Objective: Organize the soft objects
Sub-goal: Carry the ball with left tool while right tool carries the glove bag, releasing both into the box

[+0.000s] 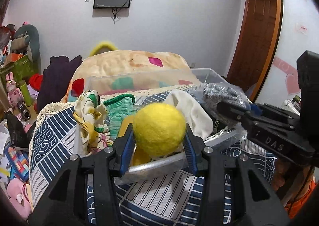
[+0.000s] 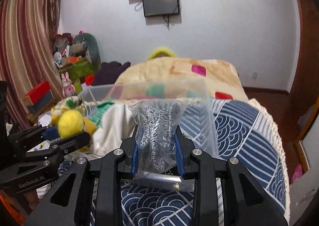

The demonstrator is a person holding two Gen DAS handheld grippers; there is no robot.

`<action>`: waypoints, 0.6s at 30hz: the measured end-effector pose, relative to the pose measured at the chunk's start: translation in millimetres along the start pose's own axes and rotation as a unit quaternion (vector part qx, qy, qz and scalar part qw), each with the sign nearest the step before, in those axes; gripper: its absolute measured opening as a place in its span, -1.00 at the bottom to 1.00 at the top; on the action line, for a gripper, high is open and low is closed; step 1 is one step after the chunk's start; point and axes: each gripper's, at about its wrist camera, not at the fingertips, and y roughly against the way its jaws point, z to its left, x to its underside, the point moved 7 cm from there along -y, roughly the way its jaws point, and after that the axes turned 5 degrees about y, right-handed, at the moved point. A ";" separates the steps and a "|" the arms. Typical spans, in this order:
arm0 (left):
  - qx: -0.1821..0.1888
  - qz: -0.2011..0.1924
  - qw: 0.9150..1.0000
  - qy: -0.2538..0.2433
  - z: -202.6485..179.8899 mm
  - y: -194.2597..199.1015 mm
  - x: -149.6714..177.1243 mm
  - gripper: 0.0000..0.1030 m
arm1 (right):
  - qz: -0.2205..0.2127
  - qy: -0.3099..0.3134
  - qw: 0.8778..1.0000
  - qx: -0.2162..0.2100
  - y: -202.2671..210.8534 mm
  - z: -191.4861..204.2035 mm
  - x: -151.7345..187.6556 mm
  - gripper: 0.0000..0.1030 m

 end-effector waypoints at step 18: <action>0.009 -0.057 0.998 -0.007 -4.1 61.6 -6.0 0.16 | -0.042 0.024 0.999 -0.003 47.7 9.1 -10.4 0.06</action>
